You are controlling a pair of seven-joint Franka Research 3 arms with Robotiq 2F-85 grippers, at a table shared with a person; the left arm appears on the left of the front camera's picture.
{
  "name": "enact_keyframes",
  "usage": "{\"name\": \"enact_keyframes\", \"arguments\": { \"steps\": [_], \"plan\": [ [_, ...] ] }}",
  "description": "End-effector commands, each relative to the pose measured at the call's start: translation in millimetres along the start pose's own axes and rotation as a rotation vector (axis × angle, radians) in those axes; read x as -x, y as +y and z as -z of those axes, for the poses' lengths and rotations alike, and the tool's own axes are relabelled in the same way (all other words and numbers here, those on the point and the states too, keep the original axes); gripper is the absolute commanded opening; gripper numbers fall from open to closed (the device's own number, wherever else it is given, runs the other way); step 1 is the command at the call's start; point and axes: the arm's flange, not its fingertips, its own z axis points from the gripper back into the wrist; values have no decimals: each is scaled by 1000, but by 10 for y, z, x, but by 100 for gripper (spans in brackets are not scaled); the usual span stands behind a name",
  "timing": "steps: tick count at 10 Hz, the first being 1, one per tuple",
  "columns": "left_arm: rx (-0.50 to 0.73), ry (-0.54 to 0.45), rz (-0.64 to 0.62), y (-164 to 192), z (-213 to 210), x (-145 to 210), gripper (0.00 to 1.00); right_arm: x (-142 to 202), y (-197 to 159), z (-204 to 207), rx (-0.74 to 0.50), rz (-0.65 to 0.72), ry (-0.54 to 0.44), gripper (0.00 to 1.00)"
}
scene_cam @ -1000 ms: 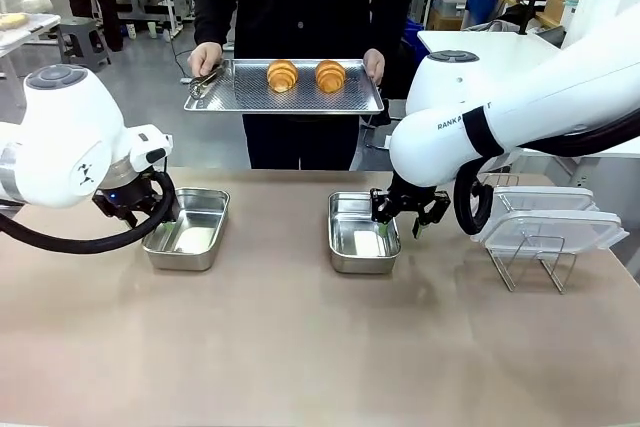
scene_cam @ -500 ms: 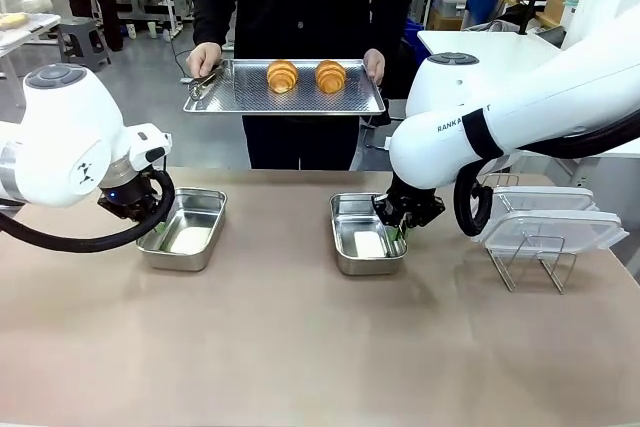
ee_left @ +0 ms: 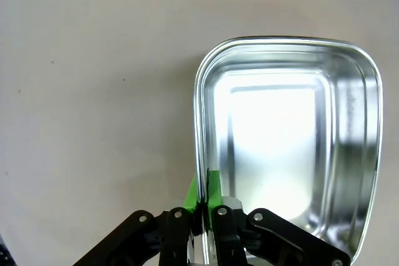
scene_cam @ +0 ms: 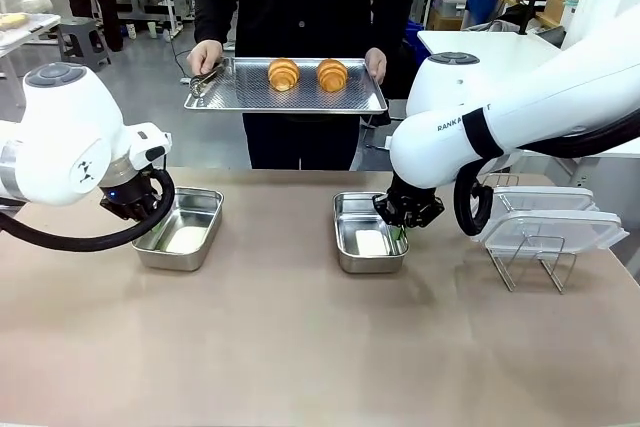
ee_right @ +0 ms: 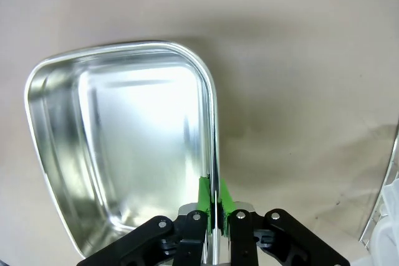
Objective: Place the bread in airtight containers.
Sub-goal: Lift both Airtight Container.
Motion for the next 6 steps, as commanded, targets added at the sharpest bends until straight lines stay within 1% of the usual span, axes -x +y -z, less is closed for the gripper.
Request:
{"name": "enact_keyframes", "arguments": {
  "steps": [1, 2, 3, 5, 6],
  "plan": [
    [27, 11, -13, -40, -217, -88, 0, -59, 3, -209, -35, 17, -2, 0],
    [25, 7, -35, -83, -400, -140, 0, -108, -43, -413, -43, 6, -2, 0],
    [33, -14, -48, -123, -610, -168, 0, -149, -108, -619, -44, -1, 21, 0],
    [39, -40, -132, -220, -1013, -152, 0, -139, -250, -1044, -41, 1, -5, 0],
    [37, -37, -142, -259, -1160, -138, 0, -104, -317, -1209, -30, -7, -17, 0]
  ]
}}
